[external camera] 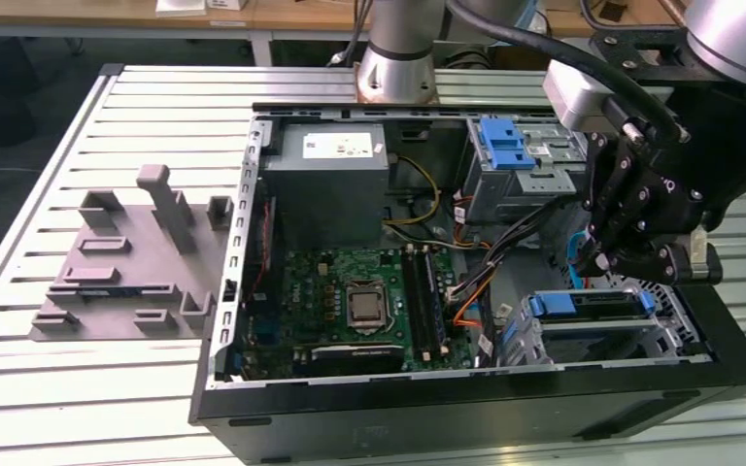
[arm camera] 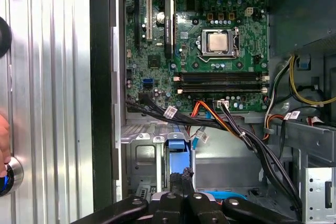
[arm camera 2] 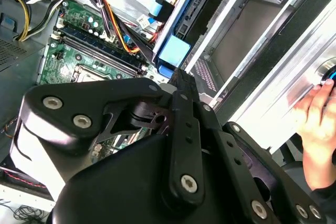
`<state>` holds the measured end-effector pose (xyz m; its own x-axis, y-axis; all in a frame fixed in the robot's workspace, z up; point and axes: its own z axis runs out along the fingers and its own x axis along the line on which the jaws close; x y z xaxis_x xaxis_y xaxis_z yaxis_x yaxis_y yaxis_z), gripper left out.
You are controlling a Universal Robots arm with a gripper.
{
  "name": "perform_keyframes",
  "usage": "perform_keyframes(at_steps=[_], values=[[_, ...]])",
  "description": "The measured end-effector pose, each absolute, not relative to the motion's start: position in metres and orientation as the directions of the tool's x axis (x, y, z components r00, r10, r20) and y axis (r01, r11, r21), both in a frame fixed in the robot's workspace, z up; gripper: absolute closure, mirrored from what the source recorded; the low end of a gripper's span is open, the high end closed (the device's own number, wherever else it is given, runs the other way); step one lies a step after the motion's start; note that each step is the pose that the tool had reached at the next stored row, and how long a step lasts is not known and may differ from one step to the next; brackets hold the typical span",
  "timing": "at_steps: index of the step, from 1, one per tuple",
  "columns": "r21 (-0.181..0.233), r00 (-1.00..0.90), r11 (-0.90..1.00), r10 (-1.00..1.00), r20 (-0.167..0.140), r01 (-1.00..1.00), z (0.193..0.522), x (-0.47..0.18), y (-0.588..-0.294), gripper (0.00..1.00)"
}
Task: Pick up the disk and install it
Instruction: 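Insert the first disk wire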
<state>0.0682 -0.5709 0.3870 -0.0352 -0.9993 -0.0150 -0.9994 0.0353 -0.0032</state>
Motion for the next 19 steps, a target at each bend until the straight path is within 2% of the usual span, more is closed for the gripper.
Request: perform_keyframes(at_steps=[11,19], values=[[-0.003,-0.035,0.035,-0.999,-0.015,-0.999,0.387,0.07,-0.571,0.89],[-0.003,-0.035,0.035,-0.999,-0.015,-0.999,0.386,0.097,-0.57,0.89]])
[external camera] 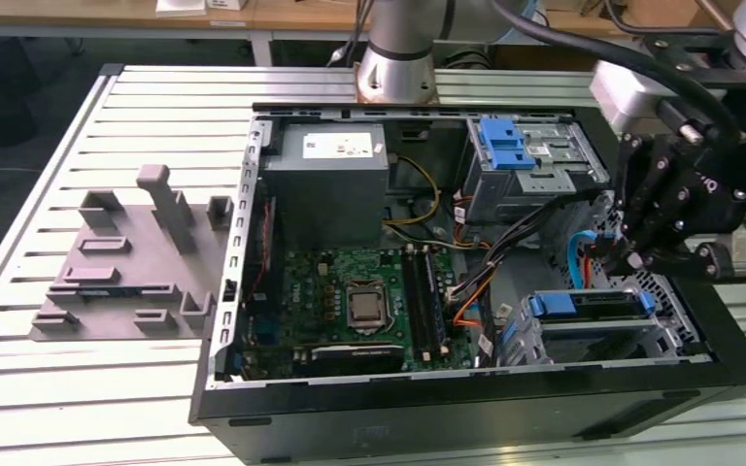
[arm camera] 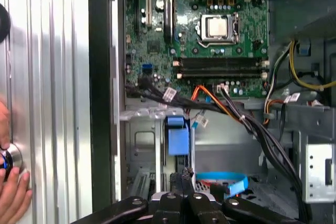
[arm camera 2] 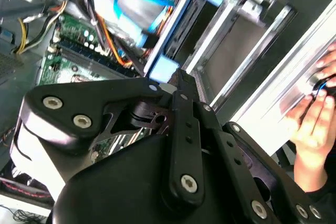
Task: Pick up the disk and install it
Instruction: 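Insert the first disk wire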
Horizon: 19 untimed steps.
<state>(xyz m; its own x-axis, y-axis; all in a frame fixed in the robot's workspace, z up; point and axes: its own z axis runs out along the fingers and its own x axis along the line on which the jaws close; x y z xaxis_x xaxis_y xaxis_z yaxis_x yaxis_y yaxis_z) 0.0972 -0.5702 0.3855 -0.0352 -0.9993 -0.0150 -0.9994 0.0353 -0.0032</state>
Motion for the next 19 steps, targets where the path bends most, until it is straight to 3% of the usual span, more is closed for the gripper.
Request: perform_keyframes(at_steps=[12,19], values=[[-0.017,-0.035,0.035,-0.999,-0.017,-0.999,0.383,0.126,-0.567,0.89],[-0.031,-0.035,0.035,-0.999,-0.016,-0.999,0.378,0.128,-0.548,0.89]])
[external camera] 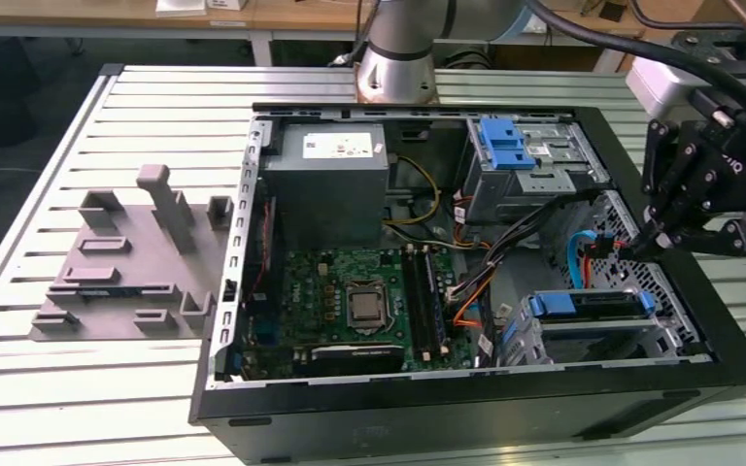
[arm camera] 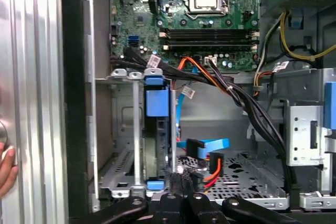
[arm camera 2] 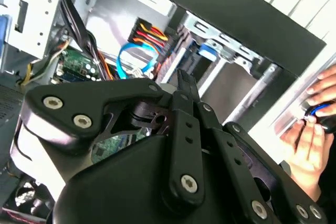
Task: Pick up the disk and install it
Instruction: 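Insert the first disk wire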
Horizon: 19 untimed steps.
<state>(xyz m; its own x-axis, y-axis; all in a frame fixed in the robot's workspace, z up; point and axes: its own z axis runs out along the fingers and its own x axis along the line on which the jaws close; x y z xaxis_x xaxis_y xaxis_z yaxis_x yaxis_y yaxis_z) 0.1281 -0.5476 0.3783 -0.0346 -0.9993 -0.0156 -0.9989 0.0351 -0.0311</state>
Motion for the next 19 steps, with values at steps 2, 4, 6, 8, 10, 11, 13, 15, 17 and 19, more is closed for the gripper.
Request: perform_keyframes(at_steps=[2,4,6,8,10,11,13,15,17,19], values=[[-0.035,-0.034,0.035,-0.999,-0.016,-0.999,0.3763,0.1283,-0.5455,0.89],[-0.042,-0.034,0.035,-0.999,-0.016,-0.999,0.3743,0.1283,-0.5451,0.89],[-0.046,-0.034,0.035,-0.999,-0.015,-0.998,0.3739,0.1284,-0.545,0.89],[-0.046,-0.034,0.035,-0.999,-0.015,-0.998,0.374,0.1283,-0.5451,0.89],[-0.046,-0.034,0.035,-0.999,-0.014,-0.998,0.3739,0.1284,-0.5449,0.89],[-0.046,-0.034,0.035,-0.999,-0.013,-0.998,0.3738,0.1284,-0.5444,0.89],[-0.047,-0.034,0.035,-0.999,-0.013,-0.998,0.3721,0.1285,-0.5439,0.89],[-0.048,-0.034,0.035,-0.999,-0.013,-0.998,0.3697,0.1285,-0.5435,0.82],[-0.049,-0.034,0.035,-0.999,-0.013,-0.998,0.3684,0.1284,-0.5427,0.82],[-0.05,-0.034,0.035,-0.999,-0.013,-0.998,0.3675,0.1284,-0.5406,0.82]])
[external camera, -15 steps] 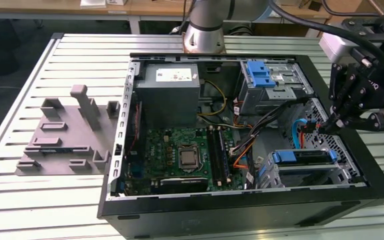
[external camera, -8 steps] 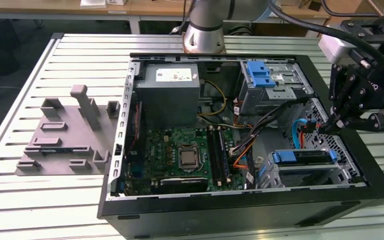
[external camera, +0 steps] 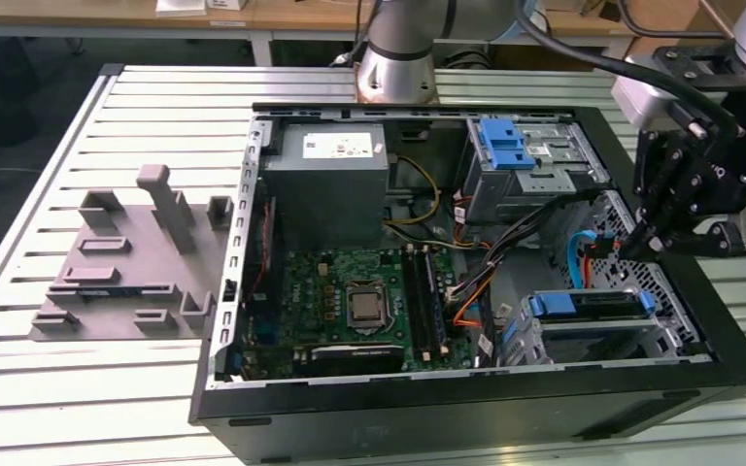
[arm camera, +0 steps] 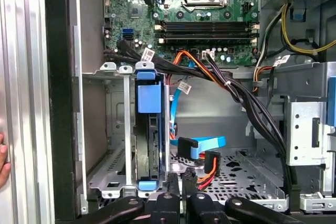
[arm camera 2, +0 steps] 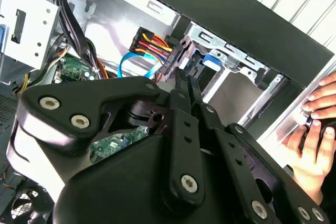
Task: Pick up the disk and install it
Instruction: 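Insert the first disk wire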
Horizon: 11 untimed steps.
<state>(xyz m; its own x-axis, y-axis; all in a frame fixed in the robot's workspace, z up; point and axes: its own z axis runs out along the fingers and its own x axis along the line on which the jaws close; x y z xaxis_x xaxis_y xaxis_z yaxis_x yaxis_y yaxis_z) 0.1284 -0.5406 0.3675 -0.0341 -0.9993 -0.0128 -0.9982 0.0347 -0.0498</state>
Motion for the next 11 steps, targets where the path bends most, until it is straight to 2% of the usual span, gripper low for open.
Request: perform_keyframes(at_steps=[11], values=[[-0.064,-0.034,0.035,-0.999,-0.012,-0.997,0.3633,0.1285,-0.5323,0.81]])
